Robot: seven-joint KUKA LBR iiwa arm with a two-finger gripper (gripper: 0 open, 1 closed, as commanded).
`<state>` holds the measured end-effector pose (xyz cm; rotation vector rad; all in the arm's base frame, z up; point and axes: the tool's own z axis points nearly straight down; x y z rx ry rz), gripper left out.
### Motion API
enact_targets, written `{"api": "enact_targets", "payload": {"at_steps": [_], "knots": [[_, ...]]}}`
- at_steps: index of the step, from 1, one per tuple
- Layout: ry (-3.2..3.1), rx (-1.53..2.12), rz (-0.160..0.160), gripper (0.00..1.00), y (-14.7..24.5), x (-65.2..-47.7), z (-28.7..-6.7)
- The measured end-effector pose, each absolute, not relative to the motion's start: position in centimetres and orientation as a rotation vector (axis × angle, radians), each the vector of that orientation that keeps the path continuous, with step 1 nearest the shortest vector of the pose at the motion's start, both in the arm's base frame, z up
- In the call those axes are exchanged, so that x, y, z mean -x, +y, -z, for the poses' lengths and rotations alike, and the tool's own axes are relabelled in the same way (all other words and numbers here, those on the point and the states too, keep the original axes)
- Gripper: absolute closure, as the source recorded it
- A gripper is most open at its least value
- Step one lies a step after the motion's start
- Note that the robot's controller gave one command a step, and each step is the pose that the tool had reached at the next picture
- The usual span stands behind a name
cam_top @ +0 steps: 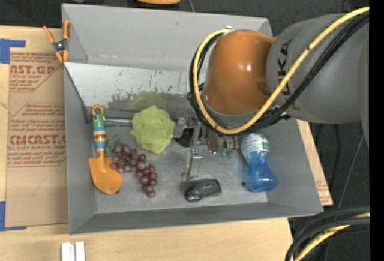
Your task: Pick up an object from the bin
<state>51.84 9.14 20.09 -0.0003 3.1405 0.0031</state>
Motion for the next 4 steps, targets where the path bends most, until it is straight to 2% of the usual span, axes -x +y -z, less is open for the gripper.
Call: {"api": "enact_targets", "payload": {"at_steps": [1,2,3,4], "knots": [[3.141,0.0,-0.003,0.0,9.1,-51.8,-20.1],[3.133,0.267,-0.002,0.0,6.1,-49.9,-16.0],[3.129,0.246,-0.003,0.0,3.0,-50.5,-15.2],[3.036,0.787,-0.002,0.0,0.8,-51.9,-18.5]]}}
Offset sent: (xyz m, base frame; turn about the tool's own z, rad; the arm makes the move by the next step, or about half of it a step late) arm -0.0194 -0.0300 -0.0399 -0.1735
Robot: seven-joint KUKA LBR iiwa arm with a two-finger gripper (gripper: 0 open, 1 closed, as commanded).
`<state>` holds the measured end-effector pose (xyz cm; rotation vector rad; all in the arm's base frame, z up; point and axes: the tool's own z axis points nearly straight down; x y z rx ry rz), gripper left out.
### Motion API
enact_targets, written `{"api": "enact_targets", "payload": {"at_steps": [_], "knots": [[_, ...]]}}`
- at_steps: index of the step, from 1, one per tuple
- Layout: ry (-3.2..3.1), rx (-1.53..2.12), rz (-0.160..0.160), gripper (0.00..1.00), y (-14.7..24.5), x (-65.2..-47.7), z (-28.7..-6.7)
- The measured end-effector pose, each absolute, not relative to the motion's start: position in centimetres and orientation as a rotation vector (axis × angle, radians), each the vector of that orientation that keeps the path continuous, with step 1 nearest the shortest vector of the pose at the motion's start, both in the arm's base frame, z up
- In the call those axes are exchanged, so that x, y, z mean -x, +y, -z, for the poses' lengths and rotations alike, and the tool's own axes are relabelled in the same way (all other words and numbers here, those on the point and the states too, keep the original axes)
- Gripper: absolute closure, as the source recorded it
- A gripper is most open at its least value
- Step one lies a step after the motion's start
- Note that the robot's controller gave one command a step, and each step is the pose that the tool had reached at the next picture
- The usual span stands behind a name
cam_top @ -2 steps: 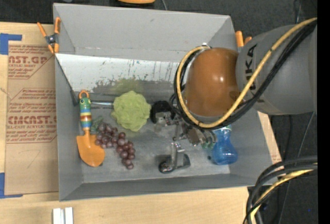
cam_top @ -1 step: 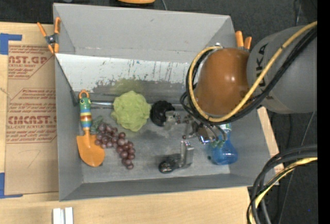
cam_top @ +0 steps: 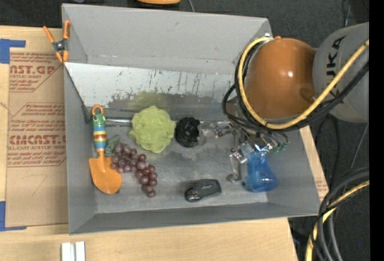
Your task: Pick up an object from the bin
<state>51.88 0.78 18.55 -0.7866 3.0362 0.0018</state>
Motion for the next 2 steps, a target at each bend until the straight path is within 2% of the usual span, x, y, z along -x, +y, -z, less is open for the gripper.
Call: {"api": "enact_targets", "payload": {"at_steps": [1,2], "knots": [[3.142,0.18,-0.005,0.0,2.8,-48.9,-9.9],[3.032,0.775,-0.003,0.0,4.0,-50.6,-11.5]]}}
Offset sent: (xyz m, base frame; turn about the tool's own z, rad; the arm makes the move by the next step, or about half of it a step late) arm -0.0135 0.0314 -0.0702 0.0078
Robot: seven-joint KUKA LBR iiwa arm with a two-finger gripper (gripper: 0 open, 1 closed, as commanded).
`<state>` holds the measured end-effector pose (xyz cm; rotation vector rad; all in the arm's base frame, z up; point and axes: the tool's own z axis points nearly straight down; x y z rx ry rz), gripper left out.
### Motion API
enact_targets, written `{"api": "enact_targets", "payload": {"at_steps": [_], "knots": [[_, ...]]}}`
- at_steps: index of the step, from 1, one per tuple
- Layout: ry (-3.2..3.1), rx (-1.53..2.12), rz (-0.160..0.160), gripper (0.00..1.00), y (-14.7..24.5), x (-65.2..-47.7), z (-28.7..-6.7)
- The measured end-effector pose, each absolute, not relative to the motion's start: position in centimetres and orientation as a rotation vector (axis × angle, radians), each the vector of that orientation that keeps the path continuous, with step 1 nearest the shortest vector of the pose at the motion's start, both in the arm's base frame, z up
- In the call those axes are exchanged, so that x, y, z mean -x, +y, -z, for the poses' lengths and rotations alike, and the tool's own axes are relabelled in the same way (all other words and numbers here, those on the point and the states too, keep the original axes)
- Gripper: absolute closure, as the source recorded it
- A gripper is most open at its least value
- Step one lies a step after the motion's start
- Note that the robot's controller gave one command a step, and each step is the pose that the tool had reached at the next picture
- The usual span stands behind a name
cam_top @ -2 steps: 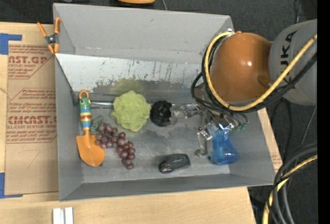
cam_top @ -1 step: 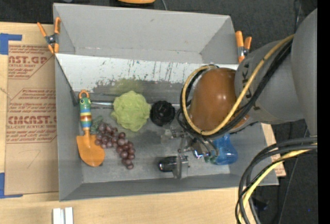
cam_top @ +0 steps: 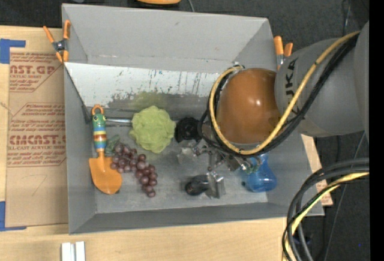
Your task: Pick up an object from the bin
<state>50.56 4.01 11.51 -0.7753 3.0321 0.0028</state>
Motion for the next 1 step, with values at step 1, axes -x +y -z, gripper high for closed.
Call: {"api": "enact_targets", "payload": {"at_steps": [1], "knots": [[3.132,0.13,-0.006,0.0,1.48,-48.58,-7.21]]}}
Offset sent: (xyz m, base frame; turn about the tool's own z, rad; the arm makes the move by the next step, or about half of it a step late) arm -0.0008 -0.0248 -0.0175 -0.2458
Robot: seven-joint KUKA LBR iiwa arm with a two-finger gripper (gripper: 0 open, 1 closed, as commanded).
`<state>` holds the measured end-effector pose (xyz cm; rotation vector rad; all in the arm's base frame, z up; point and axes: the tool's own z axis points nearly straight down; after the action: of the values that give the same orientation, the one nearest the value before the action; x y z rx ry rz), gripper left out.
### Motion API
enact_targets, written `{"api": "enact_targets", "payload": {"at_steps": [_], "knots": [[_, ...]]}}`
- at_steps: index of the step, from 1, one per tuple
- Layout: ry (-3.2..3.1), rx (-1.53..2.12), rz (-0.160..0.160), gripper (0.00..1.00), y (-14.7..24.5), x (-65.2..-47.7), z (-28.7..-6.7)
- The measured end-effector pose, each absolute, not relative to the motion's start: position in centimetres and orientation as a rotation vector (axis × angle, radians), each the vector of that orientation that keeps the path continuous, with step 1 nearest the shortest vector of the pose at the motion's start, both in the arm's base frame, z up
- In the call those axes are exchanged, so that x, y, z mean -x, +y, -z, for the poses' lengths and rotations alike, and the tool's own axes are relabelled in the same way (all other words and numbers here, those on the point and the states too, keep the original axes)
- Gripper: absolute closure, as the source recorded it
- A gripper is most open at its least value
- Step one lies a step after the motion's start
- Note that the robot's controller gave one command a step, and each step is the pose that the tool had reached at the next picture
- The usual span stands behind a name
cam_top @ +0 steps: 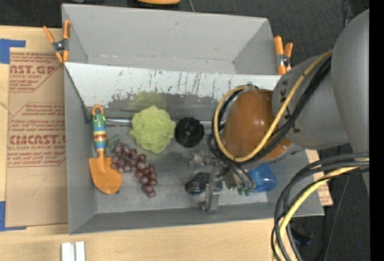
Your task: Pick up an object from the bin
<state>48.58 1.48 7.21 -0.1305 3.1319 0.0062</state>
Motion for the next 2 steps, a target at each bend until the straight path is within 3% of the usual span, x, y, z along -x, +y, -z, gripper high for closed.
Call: {"api": "enact_targets", "payload": {"at_steps": [1,2], "knots": [[2.97,0.994,-0.003,0.0,1.6,-49.8,-8.8],[3.125,0.185,-0.007,1.0,1.2,-48.4,-8.0]]}}
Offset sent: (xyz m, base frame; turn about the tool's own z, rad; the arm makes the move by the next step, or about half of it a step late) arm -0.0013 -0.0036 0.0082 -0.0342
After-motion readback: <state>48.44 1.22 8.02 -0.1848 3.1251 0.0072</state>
